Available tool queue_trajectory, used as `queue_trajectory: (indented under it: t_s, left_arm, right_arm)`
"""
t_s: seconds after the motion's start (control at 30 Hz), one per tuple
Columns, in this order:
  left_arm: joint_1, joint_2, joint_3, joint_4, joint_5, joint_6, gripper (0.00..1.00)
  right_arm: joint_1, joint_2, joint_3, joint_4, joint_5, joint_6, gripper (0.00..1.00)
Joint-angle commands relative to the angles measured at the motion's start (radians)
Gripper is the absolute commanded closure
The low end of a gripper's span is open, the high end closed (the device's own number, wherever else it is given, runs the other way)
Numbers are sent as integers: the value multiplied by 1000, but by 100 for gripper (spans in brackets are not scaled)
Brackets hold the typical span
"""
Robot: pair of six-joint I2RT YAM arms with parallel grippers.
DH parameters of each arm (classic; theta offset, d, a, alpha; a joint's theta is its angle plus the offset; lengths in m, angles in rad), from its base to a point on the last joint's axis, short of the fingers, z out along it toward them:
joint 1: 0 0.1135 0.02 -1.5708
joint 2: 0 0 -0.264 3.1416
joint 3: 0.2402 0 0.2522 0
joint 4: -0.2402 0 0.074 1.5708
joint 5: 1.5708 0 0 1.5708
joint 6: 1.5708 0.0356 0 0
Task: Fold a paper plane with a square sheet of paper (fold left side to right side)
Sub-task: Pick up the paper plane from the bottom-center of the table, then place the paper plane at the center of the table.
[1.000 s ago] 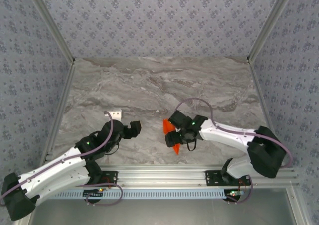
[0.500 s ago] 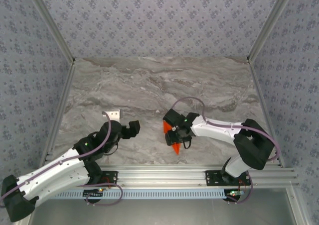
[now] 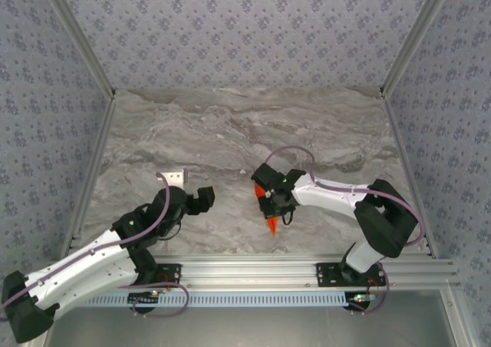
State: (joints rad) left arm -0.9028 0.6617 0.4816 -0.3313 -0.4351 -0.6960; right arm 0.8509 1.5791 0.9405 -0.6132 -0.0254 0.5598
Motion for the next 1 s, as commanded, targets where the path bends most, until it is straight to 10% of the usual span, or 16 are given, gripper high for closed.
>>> queue_trajectory:
  t_s: [0.0, 0.53, 0.77, 0.97]
  left_arm:
    - [7, -26, 36, -30, -18, 13, 2]
    - [7, -47, 20, -12, 71, 3, 2]
    - [6, -30, 38, -20, 69, 11, 2]
    - [9, 19, 100, -55, 4, 40, 2]
  right_arm:
    - [-53, 25, 78, -32, -17, -52, 92]
    - [-358, 554, 823, -335, 5, -187, 96]
    - [-360, 635, 883, -340, 17, -168, 94]
    - [-338, 549, 874, -358, 25, -192, 73]
